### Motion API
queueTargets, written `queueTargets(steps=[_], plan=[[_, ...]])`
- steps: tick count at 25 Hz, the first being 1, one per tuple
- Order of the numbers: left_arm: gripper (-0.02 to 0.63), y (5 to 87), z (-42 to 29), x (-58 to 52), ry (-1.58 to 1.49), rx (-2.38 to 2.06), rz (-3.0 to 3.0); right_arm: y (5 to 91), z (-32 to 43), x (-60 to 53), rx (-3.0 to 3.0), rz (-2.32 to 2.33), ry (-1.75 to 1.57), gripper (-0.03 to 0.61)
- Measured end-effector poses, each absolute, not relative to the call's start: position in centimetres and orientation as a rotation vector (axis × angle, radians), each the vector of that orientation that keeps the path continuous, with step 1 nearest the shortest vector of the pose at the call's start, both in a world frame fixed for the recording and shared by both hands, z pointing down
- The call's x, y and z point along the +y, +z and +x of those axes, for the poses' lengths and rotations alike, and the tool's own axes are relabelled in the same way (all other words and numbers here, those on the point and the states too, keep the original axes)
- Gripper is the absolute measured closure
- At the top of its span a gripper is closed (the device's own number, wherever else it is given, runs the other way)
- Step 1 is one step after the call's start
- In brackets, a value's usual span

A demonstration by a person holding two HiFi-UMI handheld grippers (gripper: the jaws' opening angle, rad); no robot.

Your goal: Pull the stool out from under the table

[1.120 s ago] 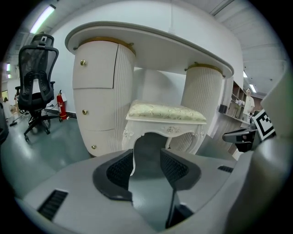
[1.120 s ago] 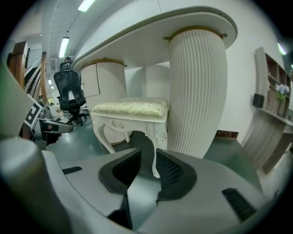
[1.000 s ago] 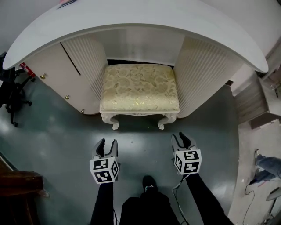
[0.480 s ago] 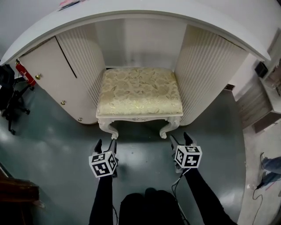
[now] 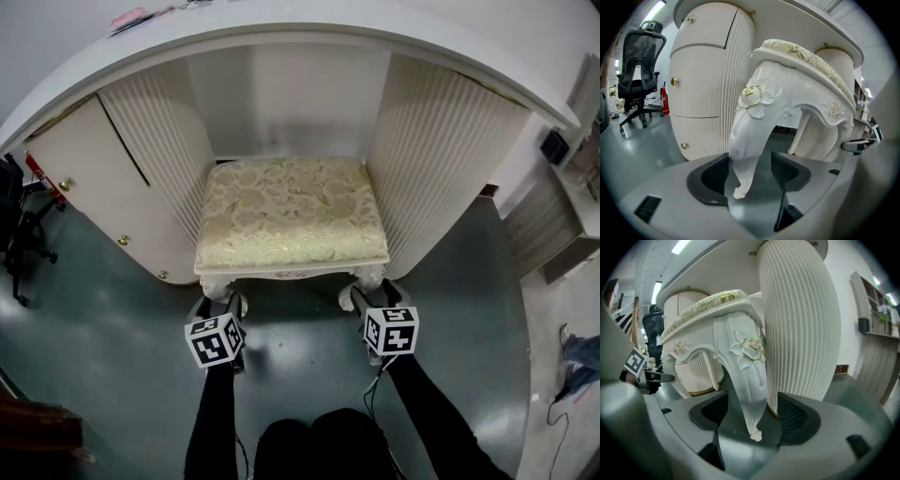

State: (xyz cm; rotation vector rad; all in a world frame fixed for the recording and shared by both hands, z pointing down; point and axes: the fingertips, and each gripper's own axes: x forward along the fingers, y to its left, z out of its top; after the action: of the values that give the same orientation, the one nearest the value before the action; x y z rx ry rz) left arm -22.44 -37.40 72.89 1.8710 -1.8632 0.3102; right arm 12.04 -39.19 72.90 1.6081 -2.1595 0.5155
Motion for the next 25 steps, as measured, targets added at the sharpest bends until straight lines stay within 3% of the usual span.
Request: queueTargets(steps=[11, 14, 17, 25], plan=[[0.334, 73.4, -23.0, -40.3, 0.385, -1.885, 1.895, 73.6, 11.4, -42.8, -2.147, 1.649, 0.470, 0.262], [0.384, 73.3, -23.0, -40.5, 0.410, -1.899, 1.910, 73.7, 11.3, -43.1, -2.130, 1.645, 0.420, 0.318], [0.389, 73.3, -22.9, -40.4, 0.423, -1.892, 1.923, 73.6, 11.1, -43.0, -2.133, 1.643, 0.389, 0.367], [0.394, 73.4, -22.9, -40.4, 0.469, -1.881, 1.921, 73.8, 11.1, -43.0, -2.108, 1.654, 0.412, 0.374]])
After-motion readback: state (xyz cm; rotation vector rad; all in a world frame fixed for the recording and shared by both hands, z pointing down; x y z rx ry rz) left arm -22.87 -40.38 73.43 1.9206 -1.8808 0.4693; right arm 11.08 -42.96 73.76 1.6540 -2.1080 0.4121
